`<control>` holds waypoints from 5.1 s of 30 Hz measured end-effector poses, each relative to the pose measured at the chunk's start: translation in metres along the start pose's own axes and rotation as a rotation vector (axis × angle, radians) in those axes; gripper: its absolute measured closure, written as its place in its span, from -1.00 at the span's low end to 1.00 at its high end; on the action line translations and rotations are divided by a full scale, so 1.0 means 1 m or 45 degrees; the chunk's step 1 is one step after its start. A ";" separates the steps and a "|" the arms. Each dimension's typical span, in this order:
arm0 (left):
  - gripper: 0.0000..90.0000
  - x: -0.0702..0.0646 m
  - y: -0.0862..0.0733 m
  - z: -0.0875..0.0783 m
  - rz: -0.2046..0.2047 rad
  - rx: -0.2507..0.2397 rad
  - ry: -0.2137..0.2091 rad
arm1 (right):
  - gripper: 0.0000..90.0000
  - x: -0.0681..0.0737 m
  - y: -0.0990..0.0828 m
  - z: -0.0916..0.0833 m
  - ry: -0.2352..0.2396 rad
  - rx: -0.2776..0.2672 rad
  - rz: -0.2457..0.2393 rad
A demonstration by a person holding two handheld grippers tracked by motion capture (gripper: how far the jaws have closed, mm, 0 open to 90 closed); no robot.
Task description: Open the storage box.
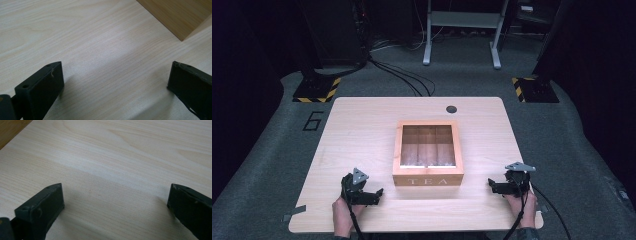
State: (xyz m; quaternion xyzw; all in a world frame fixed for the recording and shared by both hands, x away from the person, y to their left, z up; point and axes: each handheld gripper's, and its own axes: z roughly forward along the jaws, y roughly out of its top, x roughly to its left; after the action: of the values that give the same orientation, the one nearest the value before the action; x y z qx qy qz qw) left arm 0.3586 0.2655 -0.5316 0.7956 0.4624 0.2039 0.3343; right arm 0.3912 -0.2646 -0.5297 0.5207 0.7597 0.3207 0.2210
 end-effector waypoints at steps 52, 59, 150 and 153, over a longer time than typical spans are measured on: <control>-0.71 -0.037 0.050 -0.015 0.059 -0.189 -0.182 | -1.00 0.000 0.000 0.000 -0.002 0.002 0.008; -0.55 -0.043 0.055 -0.011 0.081 -0.206 -0.169 | -1.00 0.000 0.000 0.000 -0.002 0.001 0.007; -0.07 -0.050 0.101 -0.007 0.173 -0.492 -0.013 | -0.99 0.000 0.000 0.000 -0.004 -0.002 0.004; -0.07 -0.048 0.107 -0.007 0.161 -0.503 -0.010 | -0.99 0.000 0.000 0.000 -0.003 -0.002 0.005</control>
State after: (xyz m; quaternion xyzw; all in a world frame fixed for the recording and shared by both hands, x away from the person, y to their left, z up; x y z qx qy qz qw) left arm 0.3944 0.1887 -0.4501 0.7426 0.3614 0.3082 0.4722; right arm 0.3913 -0.2642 -0.5298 0.5224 0.7583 0.3209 0.2218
